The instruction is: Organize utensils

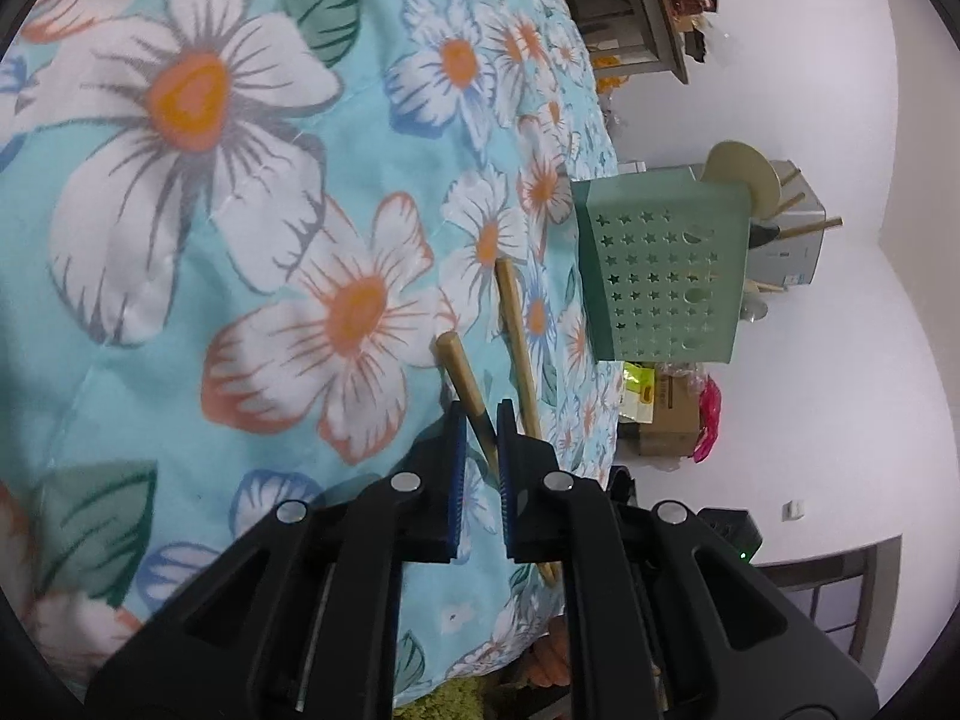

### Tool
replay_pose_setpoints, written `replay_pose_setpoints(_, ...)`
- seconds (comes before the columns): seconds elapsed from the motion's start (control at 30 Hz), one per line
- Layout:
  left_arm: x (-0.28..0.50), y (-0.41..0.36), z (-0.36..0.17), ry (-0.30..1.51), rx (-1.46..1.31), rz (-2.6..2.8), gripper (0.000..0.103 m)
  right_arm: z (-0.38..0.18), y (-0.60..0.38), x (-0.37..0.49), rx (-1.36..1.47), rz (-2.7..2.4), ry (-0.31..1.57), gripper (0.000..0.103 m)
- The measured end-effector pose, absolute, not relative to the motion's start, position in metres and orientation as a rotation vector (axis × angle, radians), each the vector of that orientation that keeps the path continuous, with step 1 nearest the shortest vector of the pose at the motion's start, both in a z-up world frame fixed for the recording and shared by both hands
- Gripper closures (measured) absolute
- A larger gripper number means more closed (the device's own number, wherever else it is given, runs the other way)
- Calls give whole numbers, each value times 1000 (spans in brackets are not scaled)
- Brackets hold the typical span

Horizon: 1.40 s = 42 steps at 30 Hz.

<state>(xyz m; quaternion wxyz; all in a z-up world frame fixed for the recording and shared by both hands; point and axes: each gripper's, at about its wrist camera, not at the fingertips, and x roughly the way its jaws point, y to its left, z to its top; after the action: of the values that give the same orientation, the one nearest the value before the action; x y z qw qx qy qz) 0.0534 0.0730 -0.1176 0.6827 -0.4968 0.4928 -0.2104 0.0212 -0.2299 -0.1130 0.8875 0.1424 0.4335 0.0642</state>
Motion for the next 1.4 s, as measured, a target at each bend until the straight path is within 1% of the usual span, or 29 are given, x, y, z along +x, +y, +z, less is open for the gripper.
replay_pose_setpoints(0.23,57,78,-126,1133,-1182,-448,94,-114,-229,21,306,134,898,6)
replay_pose_setpoints(0.67,64,62,-122,1094,-1145,-425,95,-113,-230,21,304,137,898,6)
replay_pose_setpoints(0.87,65,67,-127,1111,-1220,-430,93,-113,-230,21,308,142,899,6)
replay_pose_setpoints(0.9,65,69,-127,1113,-1233,-434,90,-113,-231,21,309,143,899,6)
replay_pose_setpoints(0.93,64,71,-127,1113,-1259,-444,84,-113,-230,21,308,142,899,6)
replay_pose_setpoints(0.97,63,71,-126,1113,-1279,-455,80,-113,-230,21,308,142,899,6)
replay_pose_setpoints(1.03,62,70,-121,1109,-1291,-479,61,-113,-230,21,308,142,898,6)
replay_pose_setpoints(1.1,62,65,-113,1102,-1274,-508,50,-113,-230,21,308,142,897,6)
replay_pose_setpoints(1.13,62,63,-111,1100,-1266,-512,47,-113,-231,21,308,142,897,6)
replay_pose_setpoints(1.33,62,60,-109,1088,-1260,-518,47,-113,-232,20,315,150,892,6)
replay_pose_setpoints(1.4,62,61,-110,1081,-1267,-521,49,-114,-232,20,313,150,889,6)
